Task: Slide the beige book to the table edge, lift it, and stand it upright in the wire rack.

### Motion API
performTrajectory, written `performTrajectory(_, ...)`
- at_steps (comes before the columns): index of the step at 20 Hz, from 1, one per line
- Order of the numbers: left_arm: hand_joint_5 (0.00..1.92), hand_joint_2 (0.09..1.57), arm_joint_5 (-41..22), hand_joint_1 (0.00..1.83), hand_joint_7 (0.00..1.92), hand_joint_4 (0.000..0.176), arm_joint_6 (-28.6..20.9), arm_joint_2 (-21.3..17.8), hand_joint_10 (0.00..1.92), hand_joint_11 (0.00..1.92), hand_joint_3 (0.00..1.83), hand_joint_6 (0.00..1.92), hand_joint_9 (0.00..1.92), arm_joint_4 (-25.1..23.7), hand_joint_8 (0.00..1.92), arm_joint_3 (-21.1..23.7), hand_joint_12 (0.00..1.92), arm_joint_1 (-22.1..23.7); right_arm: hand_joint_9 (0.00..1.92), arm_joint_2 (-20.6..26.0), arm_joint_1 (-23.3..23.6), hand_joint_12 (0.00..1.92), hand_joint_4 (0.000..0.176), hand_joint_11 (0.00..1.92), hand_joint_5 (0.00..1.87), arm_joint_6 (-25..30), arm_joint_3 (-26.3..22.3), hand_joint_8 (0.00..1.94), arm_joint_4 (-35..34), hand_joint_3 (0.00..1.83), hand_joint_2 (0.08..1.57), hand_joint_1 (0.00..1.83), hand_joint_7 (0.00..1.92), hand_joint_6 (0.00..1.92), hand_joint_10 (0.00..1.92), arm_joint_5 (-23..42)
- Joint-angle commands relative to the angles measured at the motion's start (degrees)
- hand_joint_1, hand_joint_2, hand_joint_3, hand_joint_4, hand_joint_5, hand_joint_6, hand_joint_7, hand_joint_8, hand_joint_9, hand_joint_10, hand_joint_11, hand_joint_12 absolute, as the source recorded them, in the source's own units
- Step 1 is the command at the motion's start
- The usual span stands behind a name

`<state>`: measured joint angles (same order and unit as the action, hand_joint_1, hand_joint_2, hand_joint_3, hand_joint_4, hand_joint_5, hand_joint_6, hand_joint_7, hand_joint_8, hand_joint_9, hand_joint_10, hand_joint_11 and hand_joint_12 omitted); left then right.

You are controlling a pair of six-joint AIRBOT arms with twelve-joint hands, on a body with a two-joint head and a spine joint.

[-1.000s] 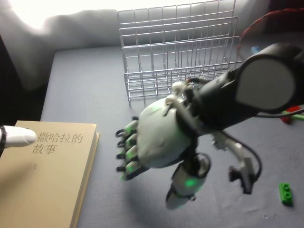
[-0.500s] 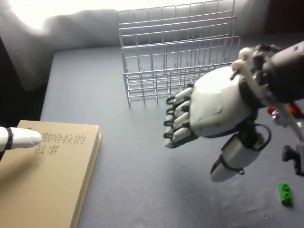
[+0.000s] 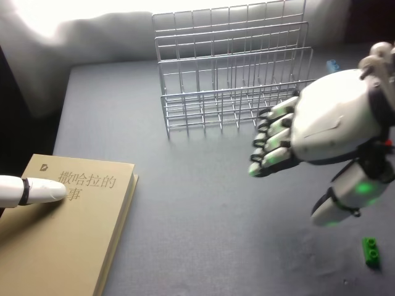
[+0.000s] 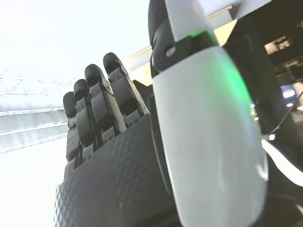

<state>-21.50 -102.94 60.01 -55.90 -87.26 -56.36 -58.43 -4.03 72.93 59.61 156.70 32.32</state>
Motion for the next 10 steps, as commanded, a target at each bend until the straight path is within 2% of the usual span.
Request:
performTrajectory(1,0.0,1.03,-1.5,0.74,0.0,0.0,-0.1,0.1,0.0,0.0,0.0,0.0,0.0,1.3,0.0,-0.4,0.0,0.1,0.15,1.0,0.0,0.4,0.0,0.0,0.16,0.8,-0.2,0.0,-0.9,0.0,1.15,0.19,0.17,0.0,0.0,-4.3)
performTrajectory(7,0.01,1.03,-2.0,0.74,0.0,0.0,-0.1,0.1,0.0,0.0,0.0,0.0,0.0,1.3,0.0,-1.0,0.0,-0.2,0.17,6.2,-0.5,0.44,0.0,0.0,0.19,4.1,-0.6,0.01,-0.9,0.0,1.15,0.21,0.19,0.01,0.01,-5.4)
performTrajectory(10,0.05,1.04,-2.2,0.76,0.0,0.0,-0.1,0.0,0.01,0.02,0.0,0.01,0.02,1.5,0.0,-1.0,0.01,-0.3,0.17,8.5,-0.5,0.44,0.0,0.0,0.18,7.8,-0.9,0.0,-0.7,0.0,1.15,0.19,0.18,0.0,0.0,-6.0)
